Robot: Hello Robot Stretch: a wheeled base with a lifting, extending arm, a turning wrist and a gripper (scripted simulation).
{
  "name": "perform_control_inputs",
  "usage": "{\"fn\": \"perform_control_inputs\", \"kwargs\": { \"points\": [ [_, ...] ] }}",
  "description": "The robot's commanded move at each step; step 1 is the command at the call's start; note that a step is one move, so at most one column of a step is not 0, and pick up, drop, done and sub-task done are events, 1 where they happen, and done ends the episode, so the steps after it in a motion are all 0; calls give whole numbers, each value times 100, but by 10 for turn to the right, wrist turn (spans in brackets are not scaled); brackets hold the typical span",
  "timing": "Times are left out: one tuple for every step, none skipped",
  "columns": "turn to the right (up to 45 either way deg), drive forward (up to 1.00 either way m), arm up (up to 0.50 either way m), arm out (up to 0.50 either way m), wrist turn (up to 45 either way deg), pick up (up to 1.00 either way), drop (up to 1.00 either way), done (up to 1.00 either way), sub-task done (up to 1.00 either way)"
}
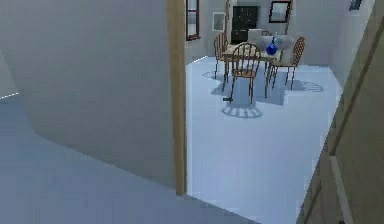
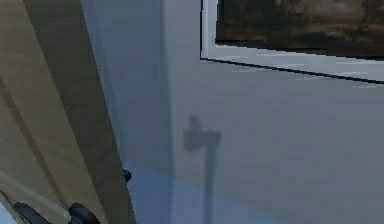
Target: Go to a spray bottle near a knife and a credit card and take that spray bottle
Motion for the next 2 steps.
{"fn": "perform_control_inputs", "kwargs": {
  "points": [
    [0,20,0,0,0,0,0,0,0],
    [210,0,0,0,0,0,0,0,0]
  ]
}}
